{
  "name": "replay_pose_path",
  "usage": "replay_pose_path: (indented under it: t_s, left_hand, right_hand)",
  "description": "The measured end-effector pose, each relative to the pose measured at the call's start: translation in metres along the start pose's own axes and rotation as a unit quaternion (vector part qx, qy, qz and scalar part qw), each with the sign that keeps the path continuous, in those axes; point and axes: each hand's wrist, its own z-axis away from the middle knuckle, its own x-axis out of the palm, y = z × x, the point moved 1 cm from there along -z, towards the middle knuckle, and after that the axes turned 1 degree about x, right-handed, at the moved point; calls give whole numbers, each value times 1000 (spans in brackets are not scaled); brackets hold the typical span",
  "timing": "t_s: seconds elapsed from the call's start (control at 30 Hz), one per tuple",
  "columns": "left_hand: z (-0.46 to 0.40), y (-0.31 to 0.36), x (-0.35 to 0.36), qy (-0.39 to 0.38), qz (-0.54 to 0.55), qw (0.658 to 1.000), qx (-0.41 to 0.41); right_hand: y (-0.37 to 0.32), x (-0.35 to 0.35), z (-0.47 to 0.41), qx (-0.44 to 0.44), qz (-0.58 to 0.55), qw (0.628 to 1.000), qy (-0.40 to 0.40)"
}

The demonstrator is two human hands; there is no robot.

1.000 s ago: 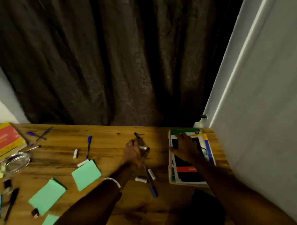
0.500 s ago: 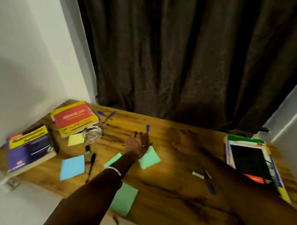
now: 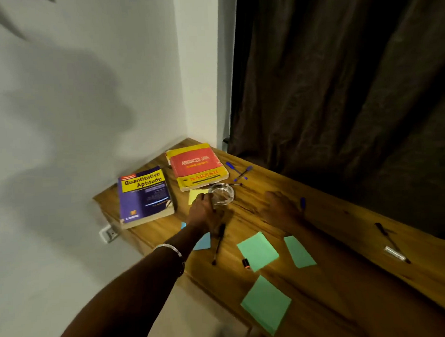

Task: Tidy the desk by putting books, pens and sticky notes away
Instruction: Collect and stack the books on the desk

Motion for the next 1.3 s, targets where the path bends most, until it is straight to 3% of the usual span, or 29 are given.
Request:
replay_pose_path:
  t_s: [0.17,0.47,0.6,0.77,0.97,1.17,1.3]
  left_hand:
    - [-19,-37,-22,30,27,999,-32]
    - [-88,-83,-42,16,52,996,-76]
    - [-127,-95,-45,-3,65,993,-100]
    - [-172,-113,-45,-19,178,972,-149]
    - [-197,-121,-48,-64,276,946,-156]
    - [-223,-136,-33,-148,221,956,-122]
    - [-242,-140,-30,-115,289,934,-174]
  right_hand:
    - [-53,11,-33,-43,5,999,-5]
    - [-115,35,-120,-79,-32,996,0]
    - [-119,49,-175,-80,-83,993,-28]
    - [-106,90,-272,-75,-132,987,-45]
    - [-151,64,-253,-63,-146,984,-82]
    - [-153,78,-266,-25,-150,982,-111]
    - [-147,87,-279,-2,-191,976,-108]
